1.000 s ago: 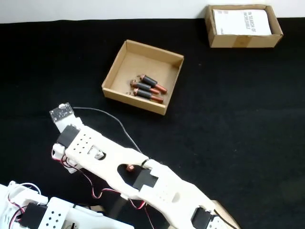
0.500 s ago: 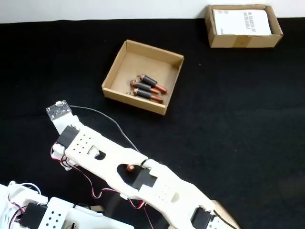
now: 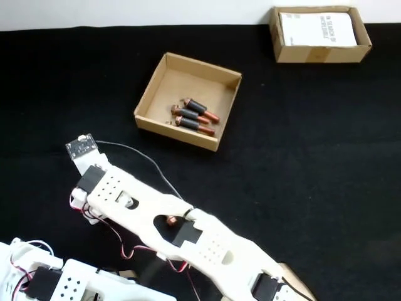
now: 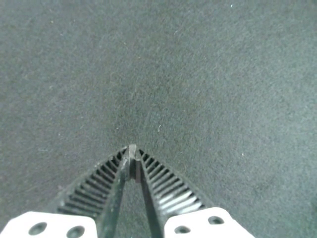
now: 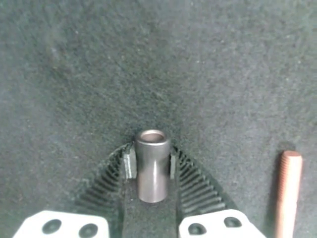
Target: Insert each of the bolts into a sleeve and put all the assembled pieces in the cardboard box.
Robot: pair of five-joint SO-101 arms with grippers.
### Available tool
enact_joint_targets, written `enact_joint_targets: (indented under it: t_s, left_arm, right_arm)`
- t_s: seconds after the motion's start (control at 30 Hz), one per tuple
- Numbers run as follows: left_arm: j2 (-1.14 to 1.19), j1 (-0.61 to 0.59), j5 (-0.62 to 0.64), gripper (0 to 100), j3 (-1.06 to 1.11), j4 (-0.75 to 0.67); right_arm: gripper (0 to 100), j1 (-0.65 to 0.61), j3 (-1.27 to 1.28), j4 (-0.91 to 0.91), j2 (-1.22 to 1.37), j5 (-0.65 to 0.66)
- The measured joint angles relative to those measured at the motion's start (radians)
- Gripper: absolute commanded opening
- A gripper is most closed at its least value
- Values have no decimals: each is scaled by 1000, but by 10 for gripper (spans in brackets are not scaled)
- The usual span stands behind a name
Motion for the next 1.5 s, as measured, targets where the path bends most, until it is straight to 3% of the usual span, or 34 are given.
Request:
enact_joint_targets:
  t_s: [0.47, 0.73, 0.87, 1.07, 1.37, 1.43, 1.5]
  left_arm:
    - [0, 26, 0, 12, 0, 6]
    - [0, 167, 0, 12, 0, 17]
    - [0, 393, 0, 12, 0, 17]
    - [0, 875, 0, 10, 0, 6]
    - [0, 1579, 0, 10, 0, -124]
    - [0, 1680, 0, 10, 0, -127]
    - [0, 1706, 0, 10, 0, -129]
  right_arm:
    - [7, 316, -327, 216, -311, 51]
    - [7, 592, -439, 339, -539, 161]
    - [7, 804, -439, 365, -635, 166]
    - [7, 1215, -439, 367, -730, 166]
    - [7, 1811, -315, 358, -736, 166]
    - [7, 1901, -224, 316, -736, 166]
    - [7, 1989, -115, 242, -736, 166]
